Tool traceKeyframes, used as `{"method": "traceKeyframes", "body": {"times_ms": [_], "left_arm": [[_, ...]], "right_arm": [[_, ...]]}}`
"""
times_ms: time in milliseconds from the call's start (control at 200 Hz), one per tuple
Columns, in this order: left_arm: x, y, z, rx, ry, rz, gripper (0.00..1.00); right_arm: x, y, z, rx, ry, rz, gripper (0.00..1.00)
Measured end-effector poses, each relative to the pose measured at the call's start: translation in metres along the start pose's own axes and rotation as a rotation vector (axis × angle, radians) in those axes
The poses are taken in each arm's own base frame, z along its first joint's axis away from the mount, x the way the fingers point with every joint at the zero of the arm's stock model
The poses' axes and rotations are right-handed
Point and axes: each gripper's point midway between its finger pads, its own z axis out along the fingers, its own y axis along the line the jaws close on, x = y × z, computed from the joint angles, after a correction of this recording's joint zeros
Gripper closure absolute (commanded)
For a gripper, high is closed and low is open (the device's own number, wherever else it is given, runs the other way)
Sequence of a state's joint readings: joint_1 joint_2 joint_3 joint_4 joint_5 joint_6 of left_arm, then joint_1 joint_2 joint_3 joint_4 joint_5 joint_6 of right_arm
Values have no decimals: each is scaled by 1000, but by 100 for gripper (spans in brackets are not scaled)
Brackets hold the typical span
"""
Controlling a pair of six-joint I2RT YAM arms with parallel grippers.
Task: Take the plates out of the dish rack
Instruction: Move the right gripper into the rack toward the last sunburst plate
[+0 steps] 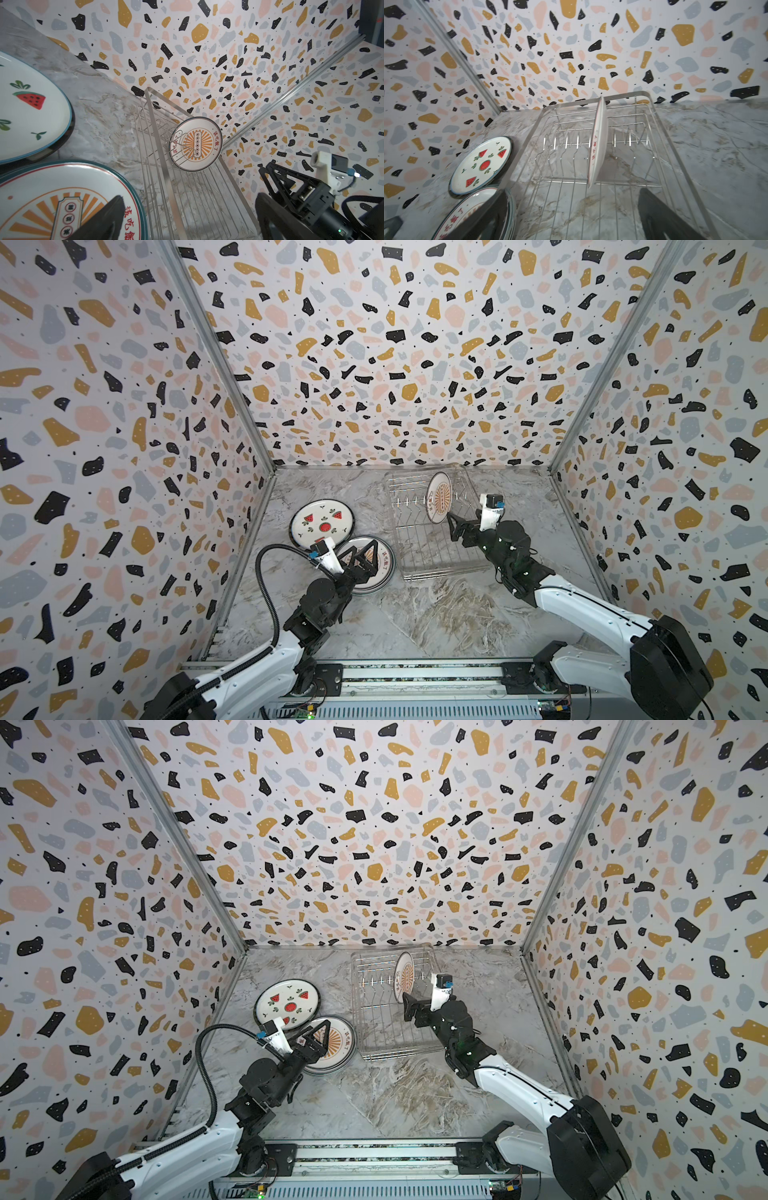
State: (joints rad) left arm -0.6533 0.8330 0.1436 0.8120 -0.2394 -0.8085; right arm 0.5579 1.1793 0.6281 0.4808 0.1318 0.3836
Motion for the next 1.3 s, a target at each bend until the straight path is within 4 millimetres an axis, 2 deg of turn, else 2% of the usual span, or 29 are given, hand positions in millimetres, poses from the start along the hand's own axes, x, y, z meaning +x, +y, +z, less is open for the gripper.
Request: {"method": "traceKeyframes", "body": {"times_ms": [90,230,476,811,1091,1302], "left_arm": [[2,-11,4,40,7,26,0],[5,-30,14,95,26,66,0],[16,-50,34,159,75,107,0],[40,-61,53,202,157,136,0],[46,-66,56,223,173,138,0],[46,-66,56,227,172,137,0]], "right_arm": [[0,-16,5,41,8,6,1],[-6,-24,15,64,12,10,1],[-8,-23,45,69,41,-3,1],[0,-20,84,70,108,-36,2],[8,-30,115,136,162,-62,20],[19,-40,131,199,204,-89,47]]}}
